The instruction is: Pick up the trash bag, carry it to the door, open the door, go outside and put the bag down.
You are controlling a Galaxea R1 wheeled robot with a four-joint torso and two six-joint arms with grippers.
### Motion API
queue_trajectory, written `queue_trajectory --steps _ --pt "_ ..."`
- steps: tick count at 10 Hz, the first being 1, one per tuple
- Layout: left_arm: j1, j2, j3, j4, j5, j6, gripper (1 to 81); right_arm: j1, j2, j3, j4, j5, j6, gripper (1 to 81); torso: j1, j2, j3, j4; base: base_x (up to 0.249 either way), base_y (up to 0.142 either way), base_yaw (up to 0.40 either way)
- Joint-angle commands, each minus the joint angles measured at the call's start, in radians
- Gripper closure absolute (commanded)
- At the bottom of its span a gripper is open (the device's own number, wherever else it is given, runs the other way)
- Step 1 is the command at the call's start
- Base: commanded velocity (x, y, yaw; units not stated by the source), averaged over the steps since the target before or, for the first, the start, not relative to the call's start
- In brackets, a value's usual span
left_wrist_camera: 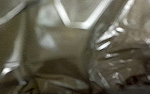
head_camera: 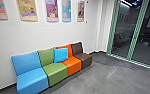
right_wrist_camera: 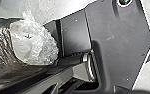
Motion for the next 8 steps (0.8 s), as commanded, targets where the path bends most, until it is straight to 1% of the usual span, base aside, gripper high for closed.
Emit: queue_trajectory --steps 1,4,8 --pt "-0.06 -0.005 0.0 0.004 0.059 0.009 81.1 0.047 0.028 -0.032 -0.034 -0.067 -0.004 1.0 0.0 0.0 0.0 0.0 0.0 0.0 -0.284" --pt "-0.062 -0.005 0.0 0.005 0.057 0.009 81.1 0.041 0.062 -0.106 -0.032 -0.067 -0.004 1.0 0.0 0.0 0.0 0.0 0.0 0.0 -0.284" --pt "-0.06 0.003 0.0 0.005 0.057 0.009 81.1 0.046 0.092 -0.138 -0.034 -0.067 -0.004 1.0 0.0 0.0 0.0 0.0 0.0 0.0 -0.29"
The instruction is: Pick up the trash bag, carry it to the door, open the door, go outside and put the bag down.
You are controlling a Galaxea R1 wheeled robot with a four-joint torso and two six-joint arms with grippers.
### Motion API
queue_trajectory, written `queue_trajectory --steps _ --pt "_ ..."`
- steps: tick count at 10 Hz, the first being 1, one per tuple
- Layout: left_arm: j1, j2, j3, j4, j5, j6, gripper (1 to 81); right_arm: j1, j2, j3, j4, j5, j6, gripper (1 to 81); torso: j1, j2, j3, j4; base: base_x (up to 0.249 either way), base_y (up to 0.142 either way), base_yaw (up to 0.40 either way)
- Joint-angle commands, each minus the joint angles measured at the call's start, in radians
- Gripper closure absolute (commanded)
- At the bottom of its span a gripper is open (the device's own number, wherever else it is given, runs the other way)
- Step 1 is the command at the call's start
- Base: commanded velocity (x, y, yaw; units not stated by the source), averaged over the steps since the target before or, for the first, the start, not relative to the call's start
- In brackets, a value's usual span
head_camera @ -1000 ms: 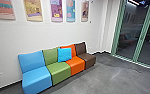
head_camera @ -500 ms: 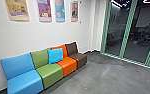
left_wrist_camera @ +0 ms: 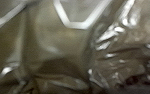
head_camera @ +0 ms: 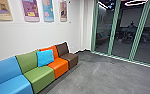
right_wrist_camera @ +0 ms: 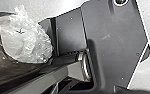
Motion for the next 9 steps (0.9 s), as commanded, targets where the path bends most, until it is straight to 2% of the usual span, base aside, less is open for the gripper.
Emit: queue_trajectory --steps 1,9 --pt "-0.06 0.002 0.0 0.005 0.065 0.009 81.1 0.058 0.013 -0.011 -0.011 -0.067 -0.004 1.0 0.0 0.0 0.0 0.0 0.0 0.0 -0.301" --pt "-0.06 0.008 0.0 0.022 0.063 0.009 81.1 0.058 0.021 -0.022 -0.009 -0.067 -0.003 1.0 0.0 0.0 0.0 0.0 0.0 0.0 -0.312"
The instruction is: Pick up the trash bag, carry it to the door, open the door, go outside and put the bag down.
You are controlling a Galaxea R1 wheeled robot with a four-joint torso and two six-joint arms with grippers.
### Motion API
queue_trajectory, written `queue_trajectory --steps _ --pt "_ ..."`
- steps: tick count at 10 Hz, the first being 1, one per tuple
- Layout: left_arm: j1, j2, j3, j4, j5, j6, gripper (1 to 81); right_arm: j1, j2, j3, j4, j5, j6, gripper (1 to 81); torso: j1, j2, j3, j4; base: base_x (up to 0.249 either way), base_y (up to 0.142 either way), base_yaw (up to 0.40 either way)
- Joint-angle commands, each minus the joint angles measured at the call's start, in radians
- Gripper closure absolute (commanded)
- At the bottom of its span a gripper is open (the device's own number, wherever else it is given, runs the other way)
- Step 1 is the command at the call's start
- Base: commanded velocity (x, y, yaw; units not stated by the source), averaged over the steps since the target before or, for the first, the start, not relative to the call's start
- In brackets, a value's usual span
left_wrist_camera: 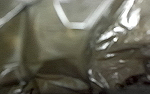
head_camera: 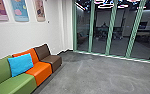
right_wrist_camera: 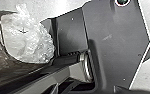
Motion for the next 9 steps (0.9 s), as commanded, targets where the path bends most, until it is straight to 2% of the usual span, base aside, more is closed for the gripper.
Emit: queue_trajectory --steps 1,9 --pt "-0.06 -0.001 0.0 0.008 0.066 0.007 81.1 0.056 0.001 0.004 -0.007 -0.067 -0.003 1.0 0.0 0.0 0.0 0.0 0.0 0.0 -0.325" --pt "-0.062 -0.001 0.0 0.006 0.066 0.007 81.1 0.054 0.001 0.002 -0.005 -0.065 -0.003 1.0 0.0 0.0 0.0 0.0 0.0 0.0 -0.334"
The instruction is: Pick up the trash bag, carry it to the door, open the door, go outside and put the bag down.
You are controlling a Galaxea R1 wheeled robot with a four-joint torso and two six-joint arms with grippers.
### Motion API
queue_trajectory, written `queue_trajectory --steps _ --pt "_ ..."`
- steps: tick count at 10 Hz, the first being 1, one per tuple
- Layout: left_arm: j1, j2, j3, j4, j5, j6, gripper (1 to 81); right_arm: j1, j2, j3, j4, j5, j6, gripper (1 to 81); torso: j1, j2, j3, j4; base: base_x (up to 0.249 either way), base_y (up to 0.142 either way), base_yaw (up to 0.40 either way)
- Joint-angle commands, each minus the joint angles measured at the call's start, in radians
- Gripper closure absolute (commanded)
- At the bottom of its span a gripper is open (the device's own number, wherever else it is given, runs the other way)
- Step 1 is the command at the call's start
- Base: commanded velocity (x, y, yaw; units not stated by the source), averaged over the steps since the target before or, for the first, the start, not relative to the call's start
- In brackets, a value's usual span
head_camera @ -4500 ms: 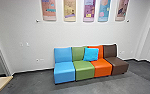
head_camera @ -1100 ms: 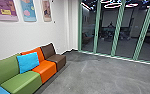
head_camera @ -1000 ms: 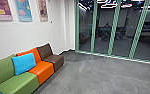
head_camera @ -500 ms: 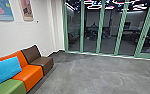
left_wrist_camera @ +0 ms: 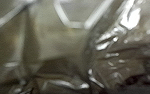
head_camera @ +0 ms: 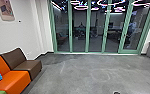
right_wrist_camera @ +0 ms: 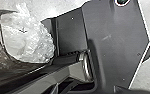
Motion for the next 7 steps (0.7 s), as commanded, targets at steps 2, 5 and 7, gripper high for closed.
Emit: queue_trajectory --steps 2,5,7 --pt "-0.063 -0.001 0.0 0.003 0.067 0.007 81.1 0.052 0.001 0.001 -0.005 -0.065 -0.003 1.0 0.0 0.0 0.0 0.0 0.0 0.0 -0.34" --pt "-0.063 -0.001 0.0 0.003 0.065 0.007 81.1 0.053 0.001 -0.002 -0.005 -0.065 -0.003 1.0 0.0 0.0 0.0 0.0 0.0 0.0 -0.341" --pt "-0.063 -0.001 0.0 0.003 0.065 0.007 81.1 0.053 0.004 -0.002 -0.005 -0.065 -0.003 1.0 0.0 0.0 0.0 0.0 0.0 0.0 -0.348"
